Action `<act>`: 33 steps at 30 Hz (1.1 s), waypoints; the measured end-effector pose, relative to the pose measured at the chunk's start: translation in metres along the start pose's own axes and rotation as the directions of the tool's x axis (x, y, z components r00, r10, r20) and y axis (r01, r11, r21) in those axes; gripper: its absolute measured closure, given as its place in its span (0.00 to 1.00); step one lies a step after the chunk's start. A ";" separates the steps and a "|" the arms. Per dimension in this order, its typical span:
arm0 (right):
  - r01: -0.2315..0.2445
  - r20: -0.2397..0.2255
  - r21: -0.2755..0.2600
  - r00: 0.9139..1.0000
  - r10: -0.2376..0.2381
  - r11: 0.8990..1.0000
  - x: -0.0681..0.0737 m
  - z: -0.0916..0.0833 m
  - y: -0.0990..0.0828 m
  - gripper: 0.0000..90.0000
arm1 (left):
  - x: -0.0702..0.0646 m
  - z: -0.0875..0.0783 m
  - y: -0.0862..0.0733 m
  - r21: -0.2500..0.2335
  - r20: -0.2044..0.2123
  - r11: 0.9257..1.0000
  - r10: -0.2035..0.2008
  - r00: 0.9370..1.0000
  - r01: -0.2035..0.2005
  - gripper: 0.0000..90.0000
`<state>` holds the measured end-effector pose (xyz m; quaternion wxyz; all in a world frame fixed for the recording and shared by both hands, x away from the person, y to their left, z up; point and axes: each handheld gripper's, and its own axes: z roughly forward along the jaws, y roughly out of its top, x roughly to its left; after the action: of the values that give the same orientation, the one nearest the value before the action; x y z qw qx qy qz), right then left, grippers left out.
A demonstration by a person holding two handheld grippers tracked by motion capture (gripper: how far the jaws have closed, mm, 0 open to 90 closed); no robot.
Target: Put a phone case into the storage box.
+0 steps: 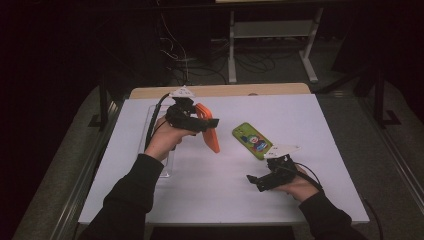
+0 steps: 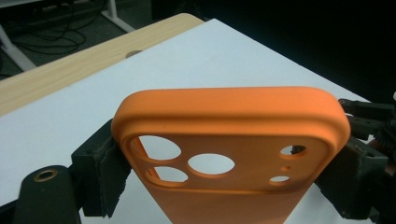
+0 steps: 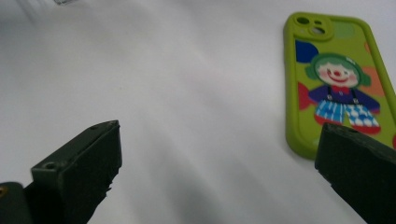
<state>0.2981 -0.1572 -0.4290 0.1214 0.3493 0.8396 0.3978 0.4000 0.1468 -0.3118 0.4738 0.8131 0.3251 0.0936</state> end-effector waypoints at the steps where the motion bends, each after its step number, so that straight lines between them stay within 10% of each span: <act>1: 0.002 0.001 0.002 1.000 -0.002 1.000 -0.001 -0.002 -0.002 0.00 | 0.001 -0.003 0.002 -0.001 -0.007 1.000 0.005 1.000 -0.005 0.16; 9: 0.007 0.006 0.035 1.000 -0.007 0.999 -0.004 -0.010 -0.025 0.00 | 0.016 -0.025 0.011 -0.008 -0.081 1.000 0.015 0.997 -0.016 0.16; 17: -0.004 0.019 0.038 1.000 0.003 0.999 -0.003 -0.016 -0.031 0.00 | 0.042 -0.045 0.019 -0.021 -0.200 1.000 0.000 0.980 -0.004 0.16; 27: 0.015 0.018 0.035 1.000 -0.015 0.999 -0.004 -0.015 -0.030 0.00 | 0.077 -0.058 0.028 -0.020 -0.341 0.999 -0.051 0.939 0.047 0.16; 33: 0.009 0.014 0.031 1.000 -0.009 0.999 -0.004 -0.016 -0.030 0.00 | 0.092 -0.056 0.033 -0.017 -0.425 0.997 -0.072 0.902 0.072 0.16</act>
<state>0.2785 -0.1824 -0.4418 0.1238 0.3503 0.8463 0.3818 0.4601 0.2318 -0.2688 0.3952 0.7604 0.4501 0.2511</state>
